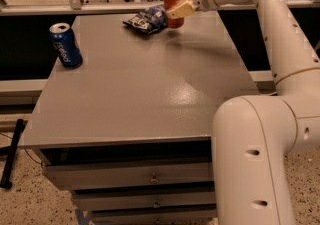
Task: Move coke can near blue chip bag
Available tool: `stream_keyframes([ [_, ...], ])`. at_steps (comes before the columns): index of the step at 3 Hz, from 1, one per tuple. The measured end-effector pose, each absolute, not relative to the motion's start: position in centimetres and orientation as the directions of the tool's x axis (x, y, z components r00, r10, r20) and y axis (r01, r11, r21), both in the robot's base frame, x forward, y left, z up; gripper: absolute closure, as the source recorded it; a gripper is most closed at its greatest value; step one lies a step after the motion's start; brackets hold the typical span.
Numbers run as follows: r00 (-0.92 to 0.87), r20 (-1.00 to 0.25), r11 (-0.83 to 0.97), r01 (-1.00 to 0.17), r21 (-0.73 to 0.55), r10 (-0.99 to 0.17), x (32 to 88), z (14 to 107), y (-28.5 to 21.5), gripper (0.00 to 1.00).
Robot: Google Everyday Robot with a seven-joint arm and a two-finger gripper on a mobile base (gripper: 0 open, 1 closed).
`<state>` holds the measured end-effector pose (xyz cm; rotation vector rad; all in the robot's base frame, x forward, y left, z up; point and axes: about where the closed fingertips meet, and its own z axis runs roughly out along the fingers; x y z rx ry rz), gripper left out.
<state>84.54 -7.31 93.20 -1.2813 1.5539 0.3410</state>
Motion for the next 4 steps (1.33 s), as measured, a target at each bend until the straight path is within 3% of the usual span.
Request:
stream_keyframes([
  [1, 0.056, -0.834, 0.388, -0.867, -0.314, -0.55, 84.3, 91.7, -7.6, 1.0],
  [2, 0.027, -0.858, 0.387, -0.885, -0.259, -0.513, 84.0, 90.8, -7.4, 0.82],
  [4, 0.018, -0.889, 0.375, -0.902, -0.212, -0.457, 84.0, 90.2, -6.2, 0.35],
])
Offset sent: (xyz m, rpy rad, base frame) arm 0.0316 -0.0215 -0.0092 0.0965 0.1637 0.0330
